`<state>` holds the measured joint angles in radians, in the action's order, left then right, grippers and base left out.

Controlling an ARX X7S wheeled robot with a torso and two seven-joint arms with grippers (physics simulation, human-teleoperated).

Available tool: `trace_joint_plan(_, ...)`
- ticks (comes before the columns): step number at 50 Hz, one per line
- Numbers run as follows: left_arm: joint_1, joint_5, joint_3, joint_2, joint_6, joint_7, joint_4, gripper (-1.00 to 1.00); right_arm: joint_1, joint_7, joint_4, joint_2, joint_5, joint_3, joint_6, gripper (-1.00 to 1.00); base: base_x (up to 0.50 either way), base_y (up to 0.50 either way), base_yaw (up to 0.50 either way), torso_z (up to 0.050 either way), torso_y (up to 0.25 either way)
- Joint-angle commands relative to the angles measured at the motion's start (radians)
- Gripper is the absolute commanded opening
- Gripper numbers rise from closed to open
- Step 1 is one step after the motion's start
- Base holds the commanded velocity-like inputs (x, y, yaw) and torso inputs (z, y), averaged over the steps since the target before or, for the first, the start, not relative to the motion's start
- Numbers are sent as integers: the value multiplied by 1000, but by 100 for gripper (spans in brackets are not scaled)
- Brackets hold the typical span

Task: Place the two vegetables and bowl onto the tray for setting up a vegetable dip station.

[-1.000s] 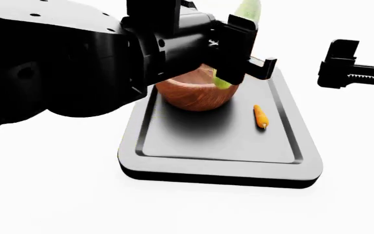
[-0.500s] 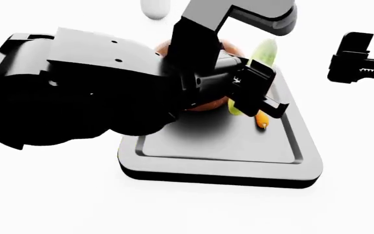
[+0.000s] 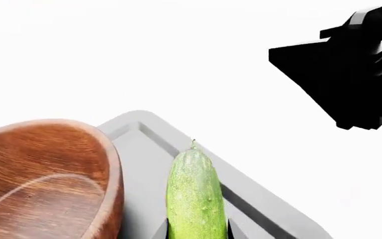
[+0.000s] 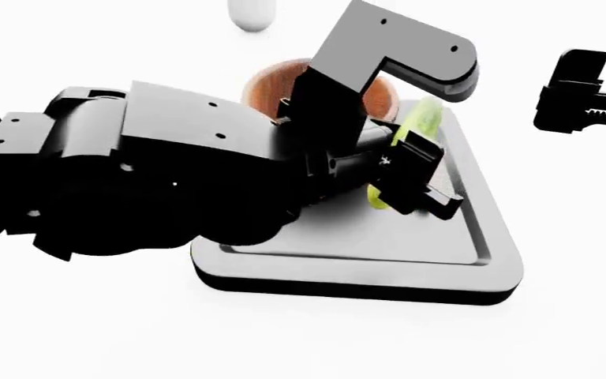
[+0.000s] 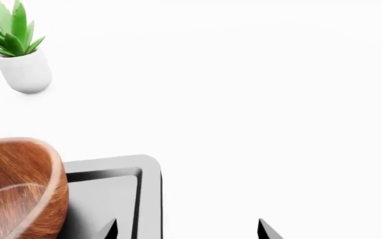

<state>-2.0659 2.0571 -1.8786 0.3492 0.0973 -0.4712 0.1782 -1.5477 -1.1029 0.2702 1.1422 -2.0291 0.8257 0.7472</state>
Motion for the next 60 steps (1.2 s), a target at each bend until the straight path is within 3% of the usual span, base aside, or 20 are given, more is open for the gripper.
trace_joint_plan(1, -1, 6, -3, 19, 4, -61, 38, -100, -3, -6, 0, -3, -4, -1, 4, 100, 0, 0, 0, 0, 0)
trace_joint_plan(13, -42, -36, -20, 75, 55, -71, 93, -100, -2, 1, -7, -13, 6, 1, 6, 100, 0, 0, 0, 0, 0)
trace_joint_plan(60, 39, -47, -17, 72, 95, -120, 103, -100, -4, 7, -10, -25, 14, -3, 10, 100, 0, 0, 0, 0, 0)
